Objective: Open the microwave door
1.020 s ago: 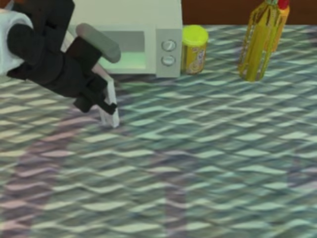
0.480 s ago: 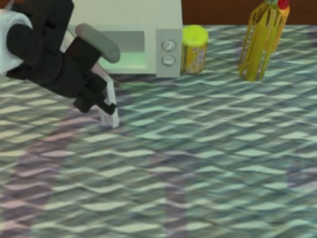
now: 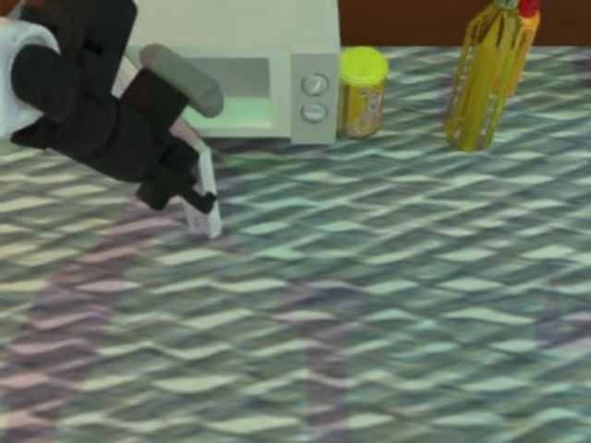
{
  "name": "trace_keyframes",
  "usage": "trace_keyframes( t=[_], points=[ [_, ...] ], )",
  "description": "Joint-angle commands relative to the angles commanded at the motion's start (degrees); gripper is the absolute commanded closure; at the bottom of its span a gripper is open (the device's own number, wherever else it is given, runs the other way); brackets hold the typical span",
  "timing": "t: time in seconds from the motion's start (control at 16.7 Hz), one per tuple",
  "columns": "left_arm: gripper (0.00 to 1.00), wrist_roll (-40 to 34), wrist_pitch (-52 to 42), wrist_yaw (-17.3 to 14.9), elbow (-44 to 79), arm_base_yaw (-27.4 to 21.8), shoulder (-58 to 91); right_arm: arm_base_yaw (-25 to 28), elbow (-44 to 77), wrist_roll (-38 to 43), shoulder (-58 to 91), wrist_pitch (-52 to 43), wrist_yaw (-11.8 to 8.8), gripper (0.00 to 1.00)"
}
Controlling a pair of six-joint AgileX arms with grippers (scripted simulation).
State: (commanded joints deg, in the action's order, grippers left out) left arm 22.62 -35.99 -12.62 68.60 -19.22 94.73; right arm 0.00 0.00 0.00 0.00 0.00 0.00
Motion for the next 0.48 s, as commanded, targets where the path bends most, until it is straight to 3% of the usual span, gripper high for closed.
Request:
trace_keyframes(
  t=[0.48],
  points=[
    [1.0, 4.5, -1.4, -2.3, -0.4, 1.8, -0.2, 0.0, 0.0, 0.0, 0.0, 0.0, 0.0, 0.0]
  ],
)
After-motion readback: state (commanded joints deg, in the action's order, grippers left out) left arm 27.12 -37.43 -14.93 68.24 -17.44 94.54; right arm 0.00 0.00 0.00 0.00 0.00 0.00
